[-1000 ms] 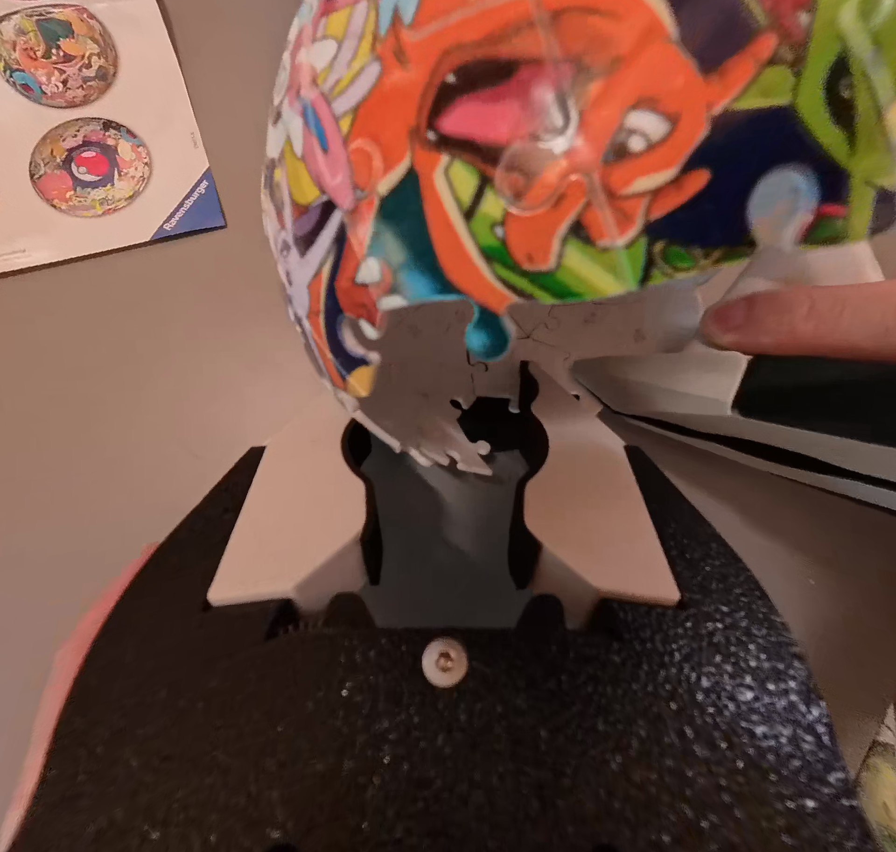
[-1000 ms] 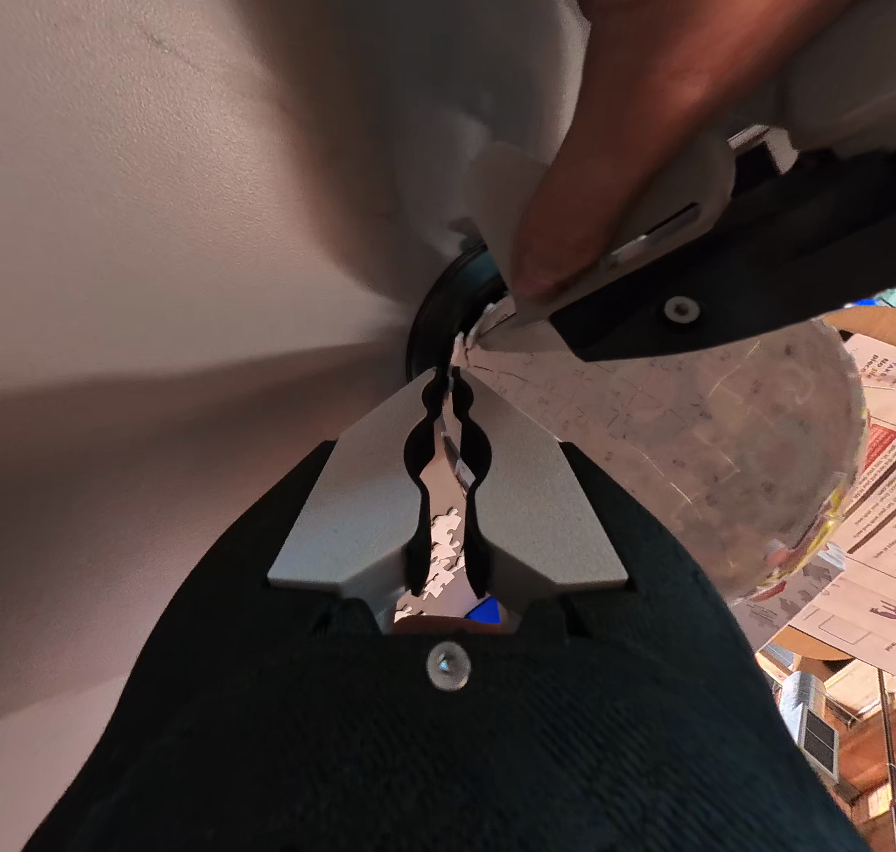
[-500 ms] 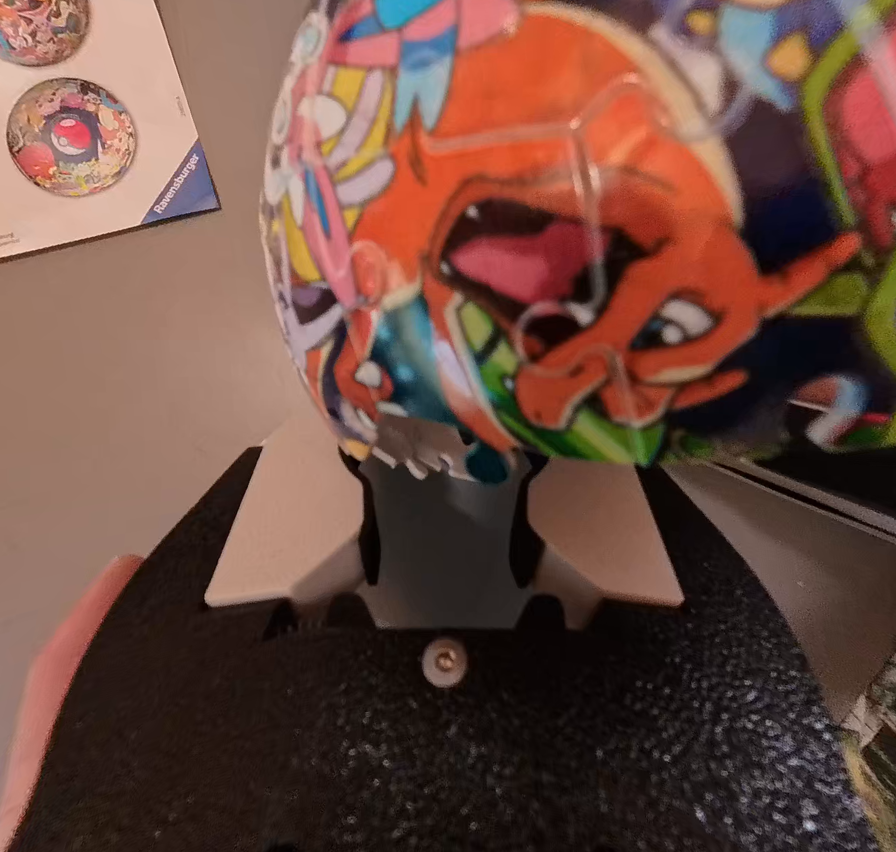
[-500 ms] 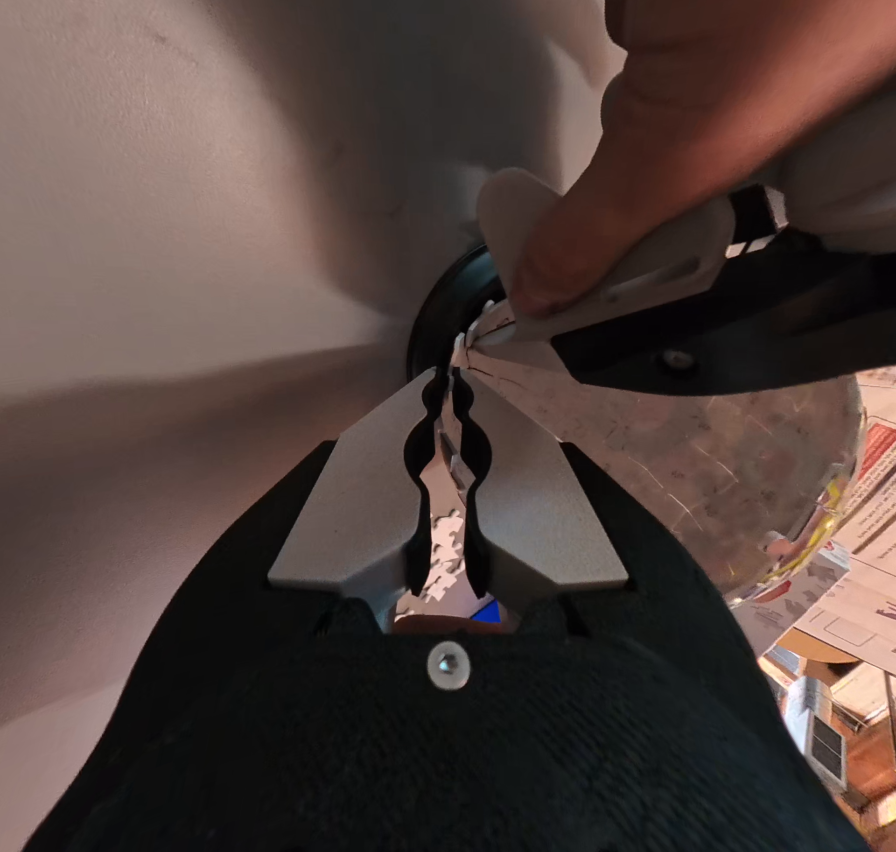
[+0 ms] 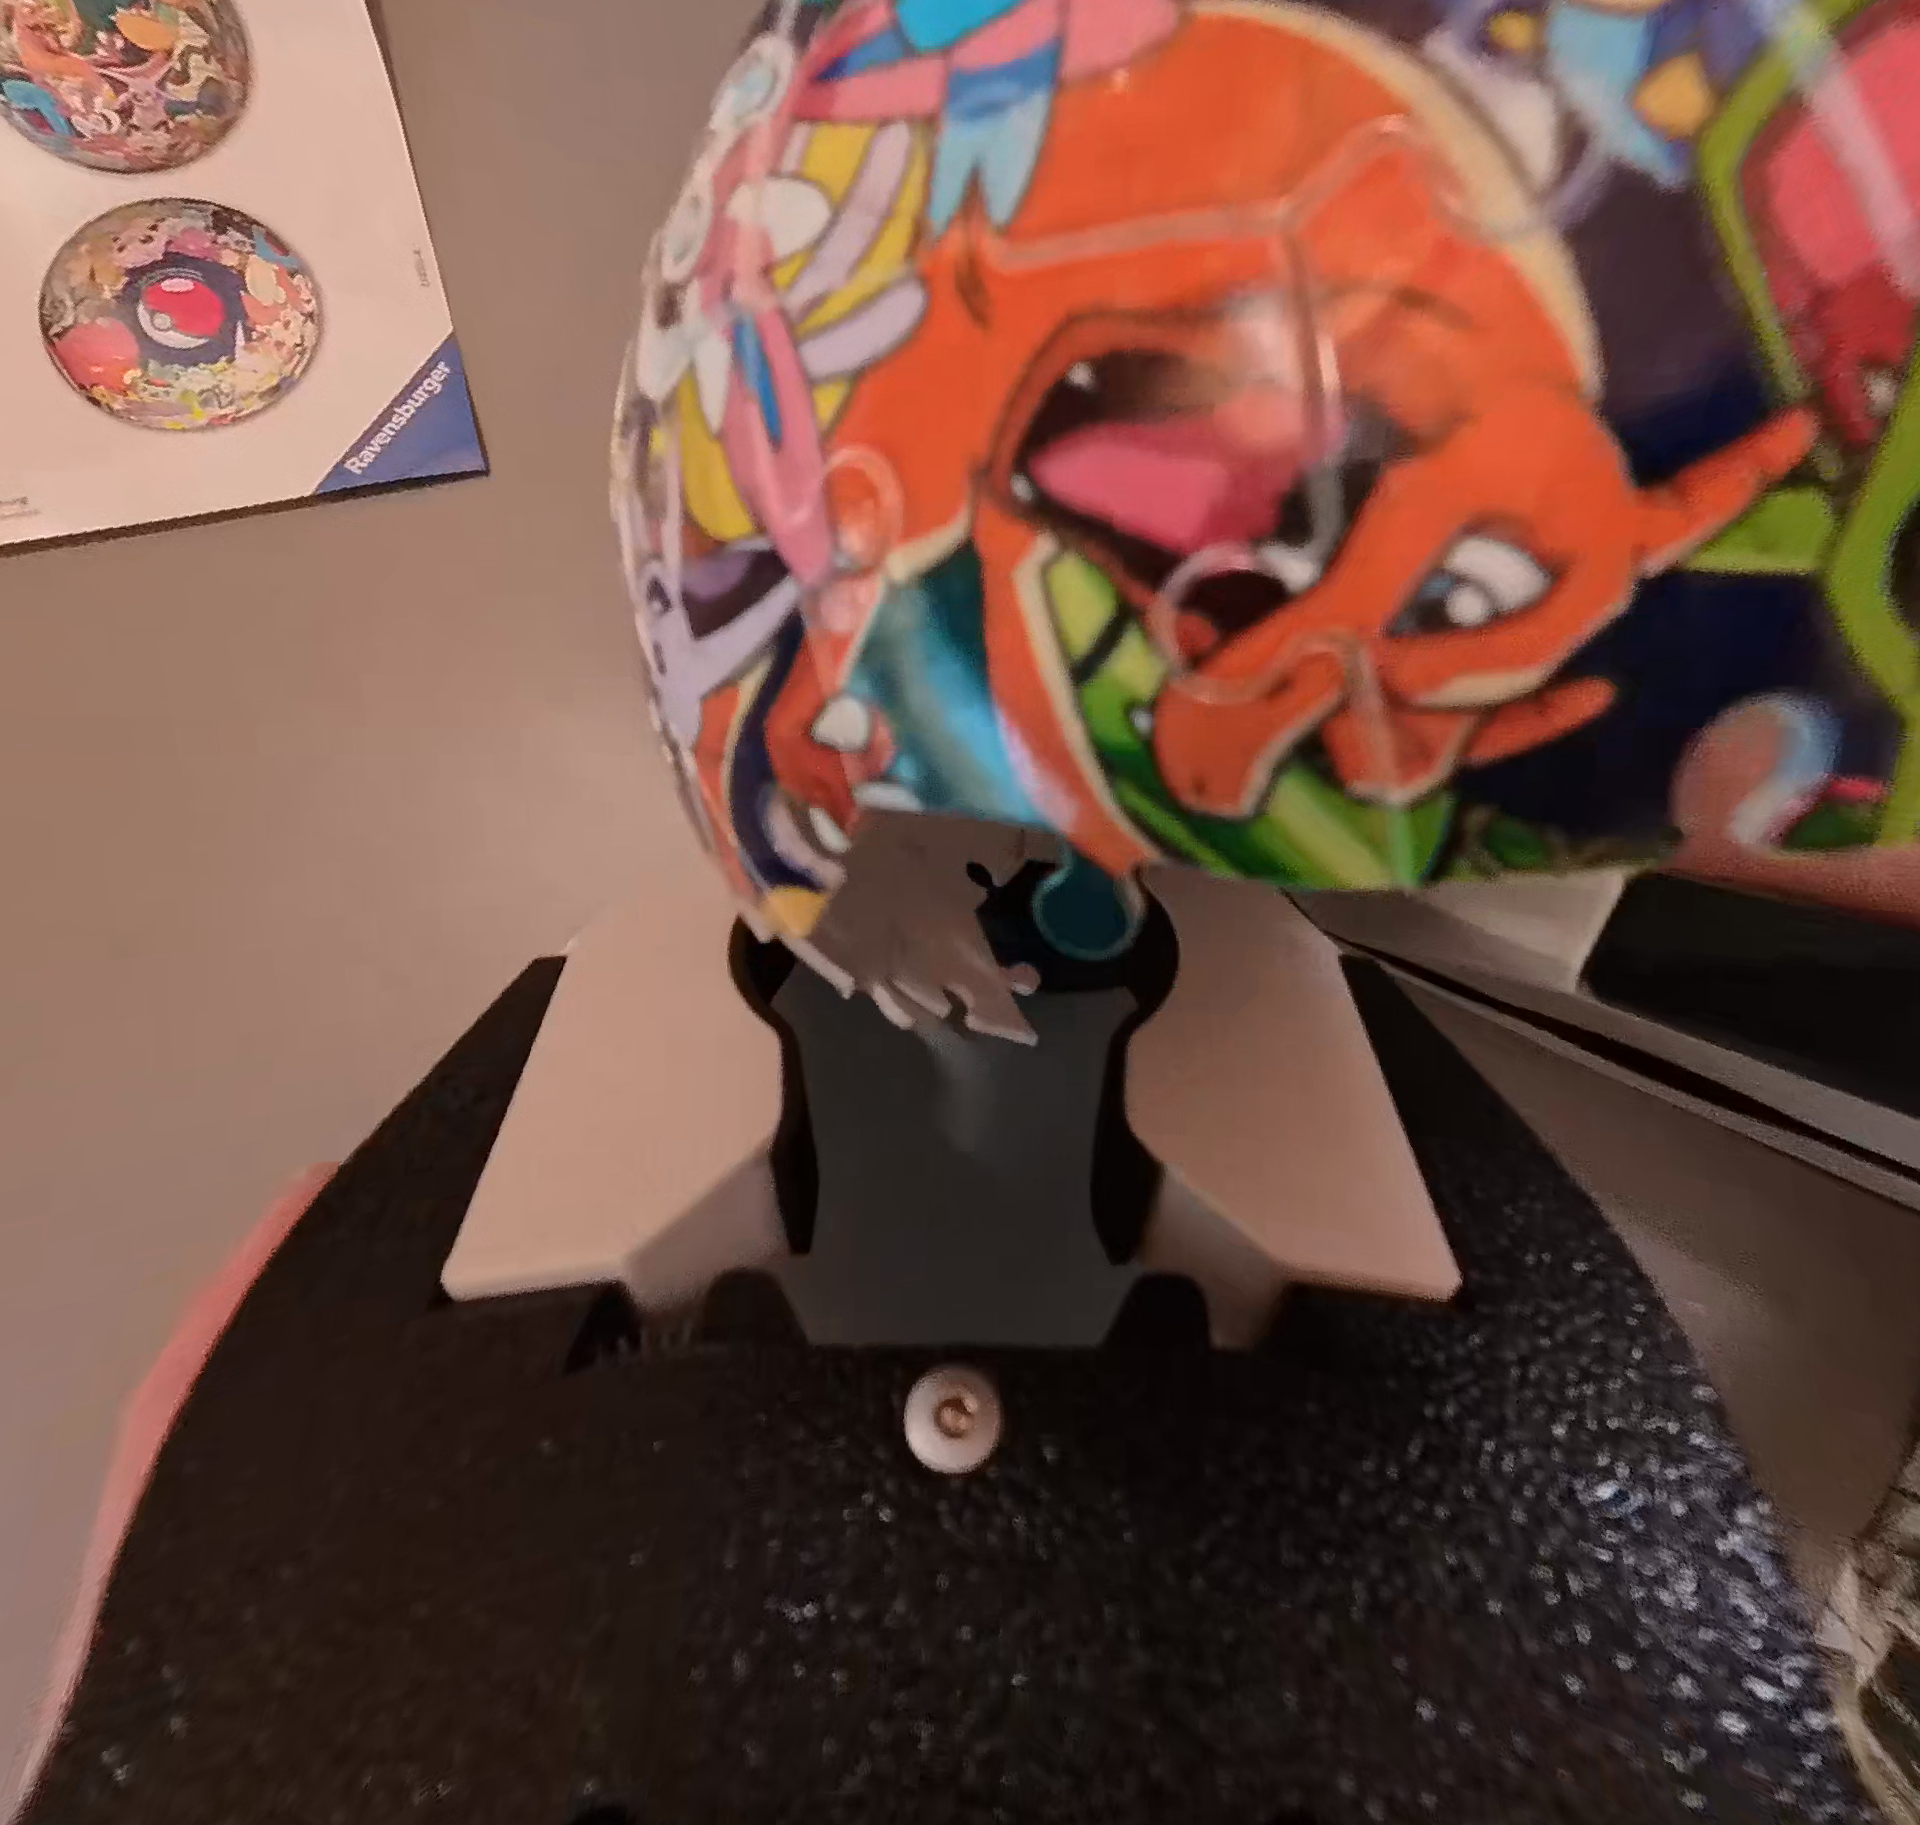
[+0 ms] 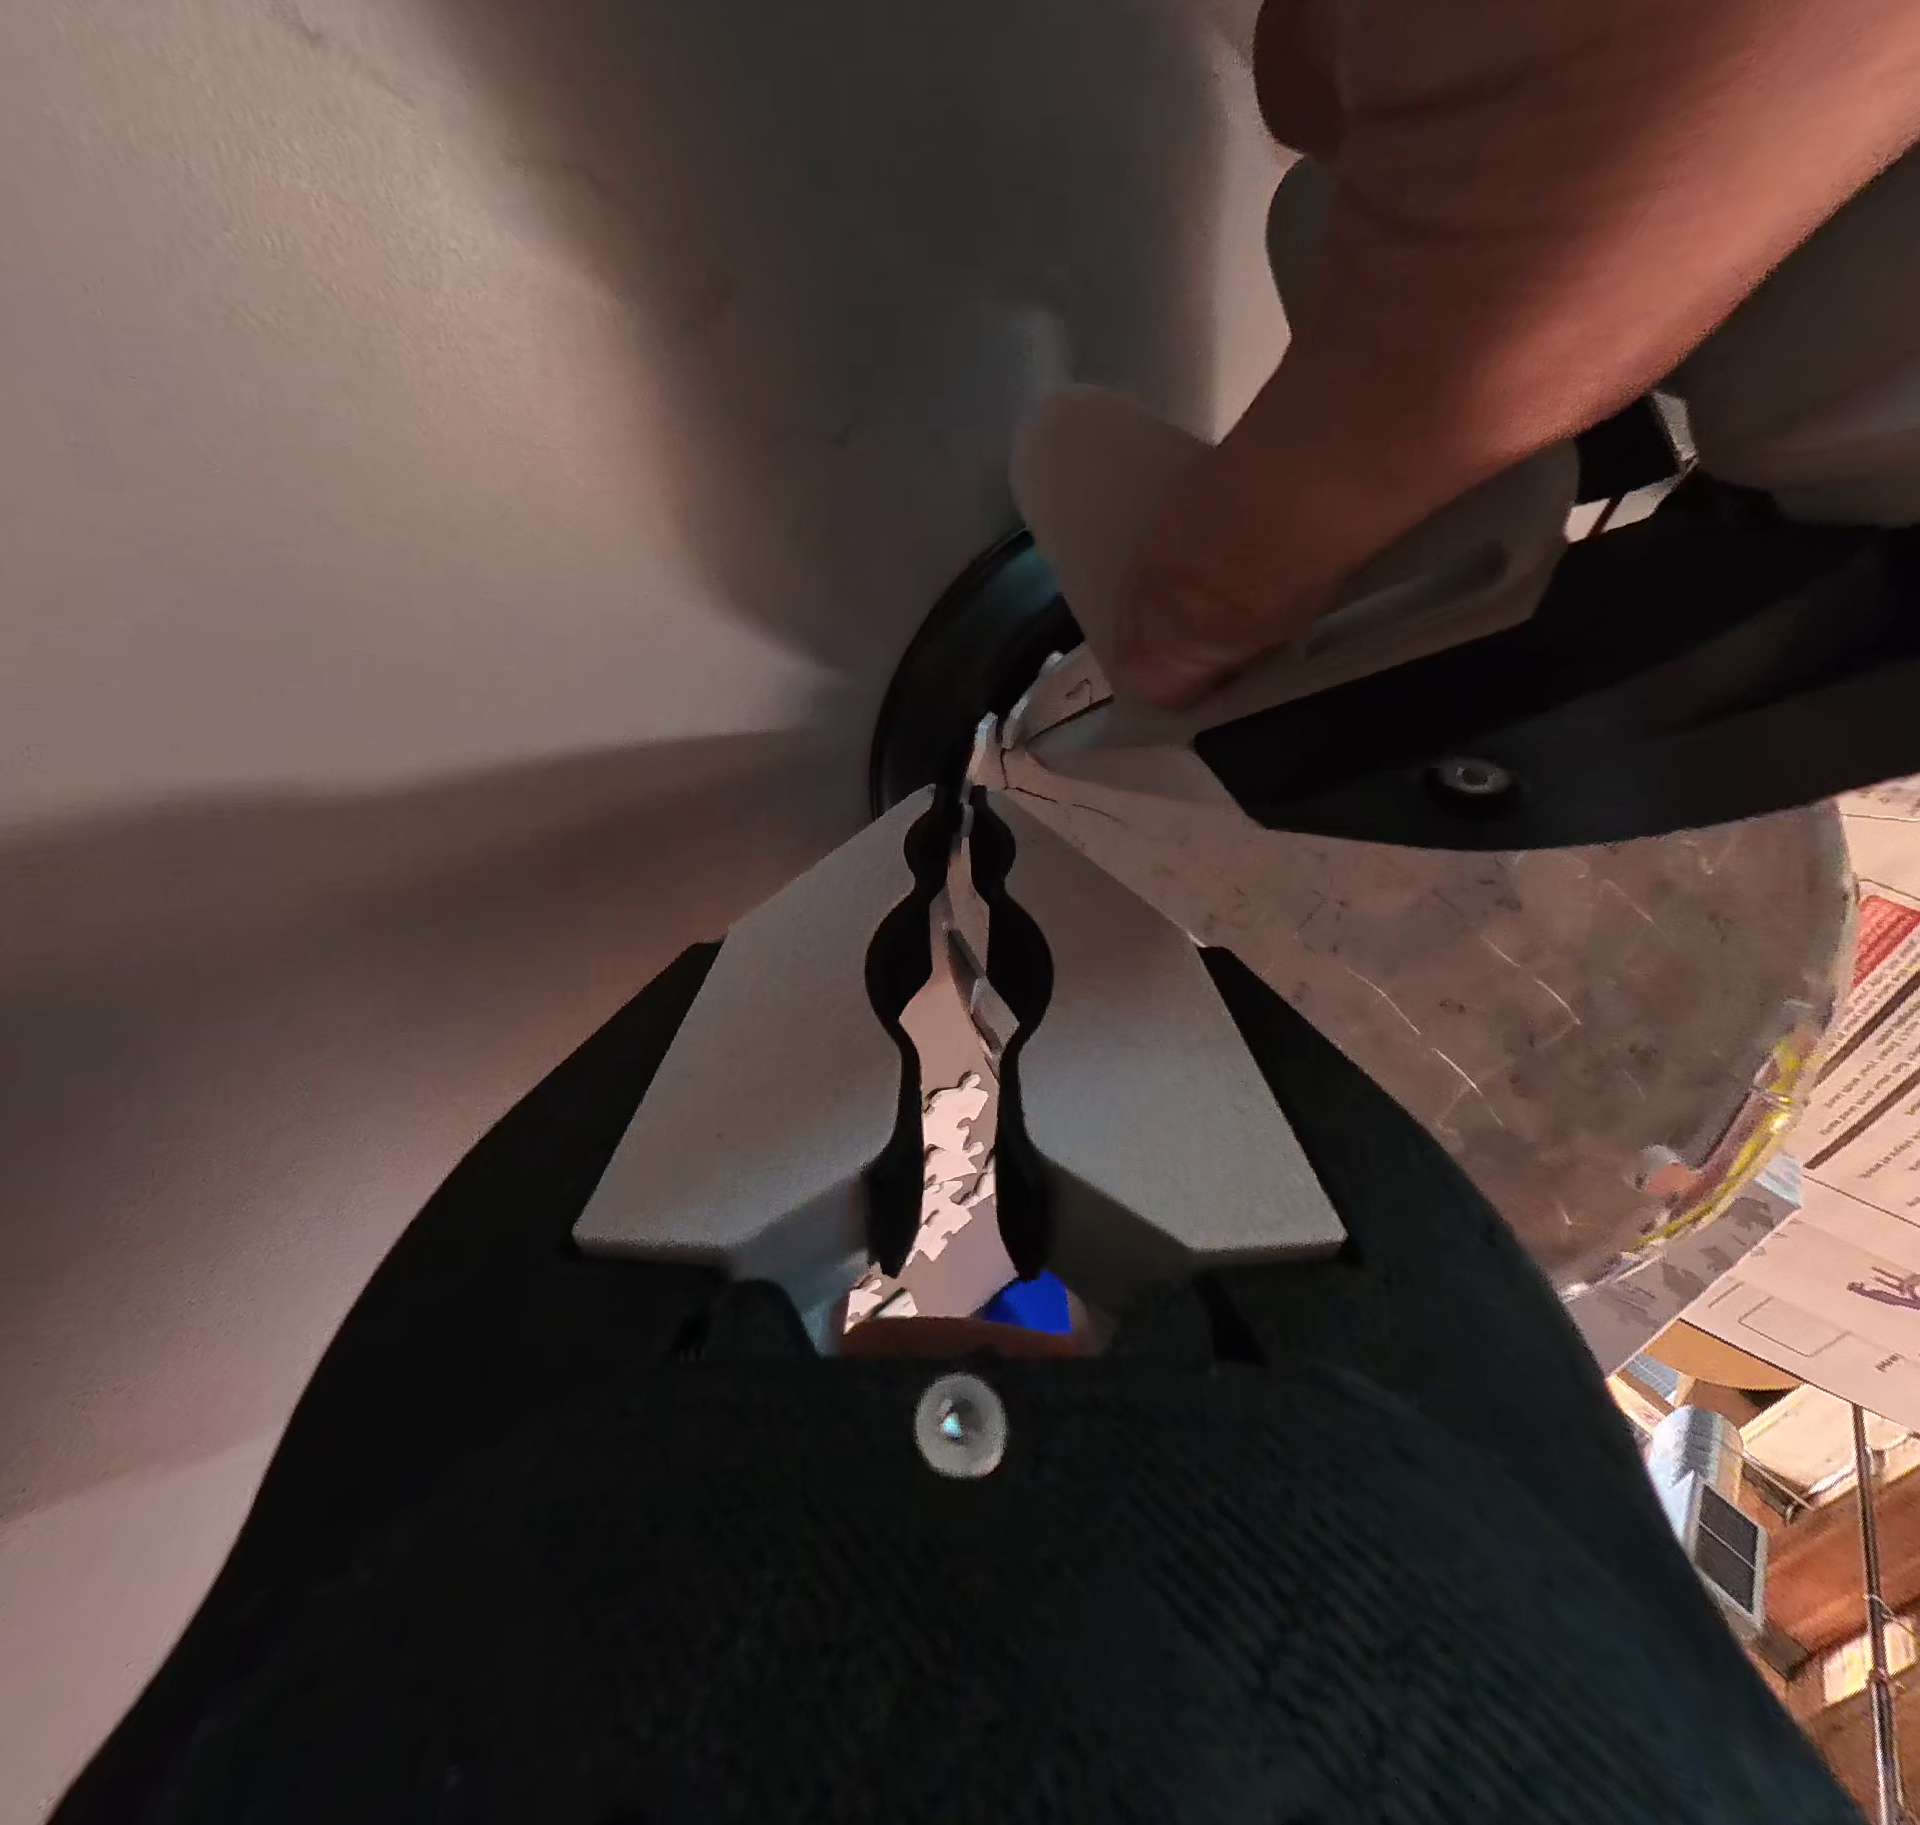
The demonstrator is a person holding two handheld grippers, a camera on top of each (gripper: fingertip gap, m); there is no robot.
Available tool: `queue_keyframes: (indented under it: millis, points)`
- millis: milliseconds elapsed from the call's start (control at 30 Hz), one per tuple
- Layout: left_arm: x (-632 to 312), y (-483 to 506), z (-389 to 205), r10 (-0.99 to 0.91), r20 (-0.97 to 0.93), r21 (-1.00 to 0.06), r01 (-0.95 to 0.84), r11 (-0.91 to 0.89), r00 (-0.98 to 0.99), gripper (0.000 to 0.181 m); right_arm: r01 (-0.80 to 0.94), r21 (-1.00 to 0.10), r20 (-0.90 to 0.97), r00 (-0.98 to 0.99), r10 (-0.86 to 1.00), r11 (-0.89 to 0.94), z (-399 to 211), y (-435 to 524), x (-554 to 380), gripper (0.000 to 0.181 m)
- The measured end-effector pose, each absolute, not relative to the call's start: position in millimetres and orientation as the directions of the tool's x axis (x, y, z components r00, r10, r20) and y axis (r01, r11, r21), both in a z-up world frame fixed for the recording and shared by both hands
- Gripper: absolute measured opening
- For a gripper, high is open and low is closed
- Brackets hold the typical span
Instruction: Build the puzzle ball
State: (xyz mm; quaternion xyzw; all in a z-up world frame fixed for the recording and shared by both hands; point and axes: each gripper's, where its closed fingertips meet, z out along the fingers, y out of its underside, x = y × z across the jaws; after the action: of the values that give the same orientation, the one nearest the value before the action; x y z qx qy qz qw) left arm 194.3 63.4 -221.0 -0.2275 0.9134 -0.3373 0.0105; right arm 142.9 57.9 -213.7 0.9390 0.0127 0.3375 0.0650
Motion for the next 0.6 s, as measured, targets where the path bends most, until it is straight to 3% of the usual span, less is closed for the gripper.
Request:
queue_keyframes:
  millis: [600]
  points:
    - [199.9, 63.3, -222.1, -0.424, 0.036, -0.584, -0.363, 0.726, -0.905, 0.054, -0.012, 0.123, 0.624, 0.779, 0.067, -0.992, -213.2, 57.8, 142.3, 0.001]
